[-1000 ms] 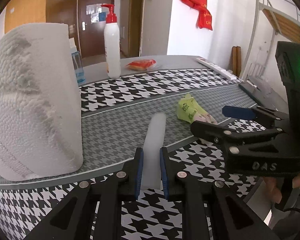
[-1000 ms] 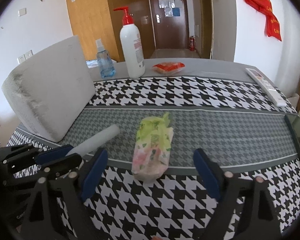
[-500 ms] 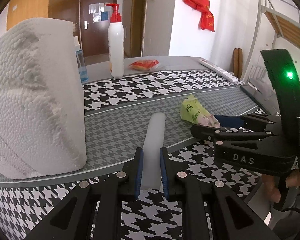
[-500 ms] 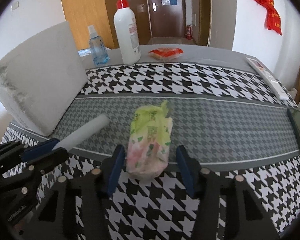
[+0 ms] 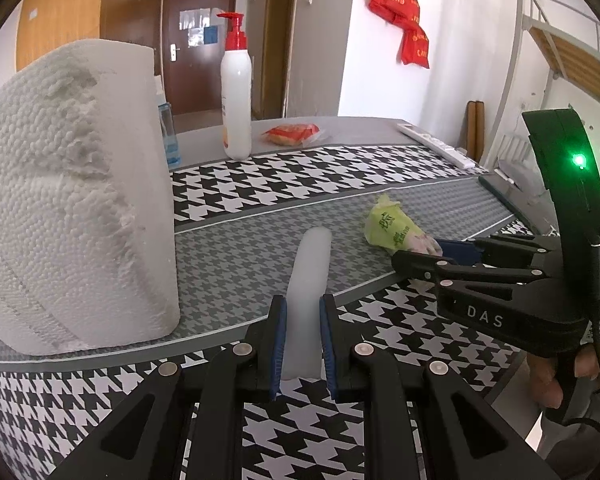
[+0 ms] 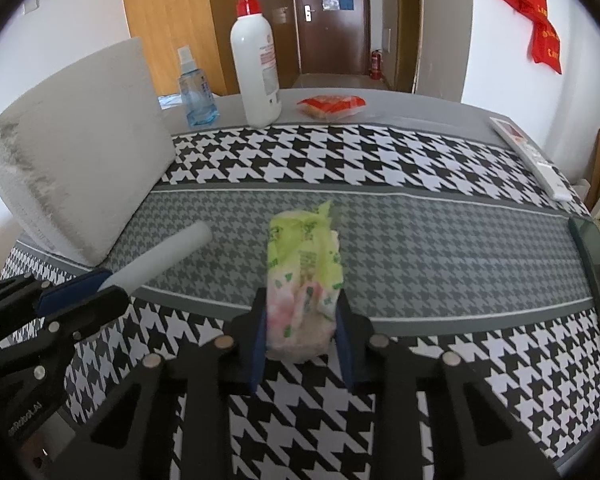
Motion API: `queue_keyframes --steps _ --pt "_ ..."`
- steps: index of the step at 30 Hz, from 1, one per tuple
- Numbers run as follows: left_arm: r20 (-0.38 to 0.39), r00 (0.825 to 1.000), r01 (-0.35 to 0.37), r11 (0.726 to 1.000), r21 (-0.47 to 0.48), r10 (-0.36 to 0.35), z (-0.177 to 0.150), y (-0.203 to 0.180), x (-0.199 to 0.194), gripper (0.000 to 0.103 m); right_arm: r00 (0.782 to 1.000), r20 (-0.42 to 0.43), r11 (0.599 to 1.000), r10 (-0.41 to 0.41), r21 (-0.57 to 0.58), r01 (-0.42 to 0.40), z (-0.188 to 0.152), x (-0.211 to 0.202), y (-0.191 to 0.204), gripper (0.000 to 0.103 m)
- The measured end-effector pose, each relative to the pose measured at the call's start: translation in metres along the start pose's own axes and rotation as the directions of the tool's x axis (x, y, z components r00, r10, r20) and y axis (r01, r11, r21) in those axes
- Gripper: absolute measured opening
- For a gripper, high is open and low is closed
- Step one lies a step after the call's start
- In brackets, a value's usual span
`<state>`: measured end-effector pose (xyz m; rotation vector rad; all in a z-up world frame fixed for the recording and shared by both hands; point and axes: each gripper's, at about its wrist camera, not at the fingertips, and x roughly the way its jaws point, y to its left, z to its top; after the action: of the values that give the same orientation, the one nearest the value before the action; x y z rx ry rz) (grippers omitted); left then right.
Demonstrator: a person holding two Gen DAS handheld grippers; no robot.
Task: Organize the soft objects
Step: 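Carry the foam stick and wipes pack over the foam box with both grippers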
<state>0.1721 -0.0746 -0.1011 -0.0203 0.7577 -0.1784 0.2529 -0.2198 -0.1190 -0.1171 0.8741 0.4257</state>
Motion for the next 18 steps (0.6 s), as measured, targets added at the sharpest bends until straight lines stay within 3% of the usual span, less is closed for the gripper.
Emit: queue_keyframes --steps 18 --pt "0.037 0.999 -0.012 1.0 0.0 0.012 -0.005 0.0 -0.018 0.018 0.998 0.064 1.0 -0.001 0.008 0.001 -0.005 -0.032 0.003 0.034"
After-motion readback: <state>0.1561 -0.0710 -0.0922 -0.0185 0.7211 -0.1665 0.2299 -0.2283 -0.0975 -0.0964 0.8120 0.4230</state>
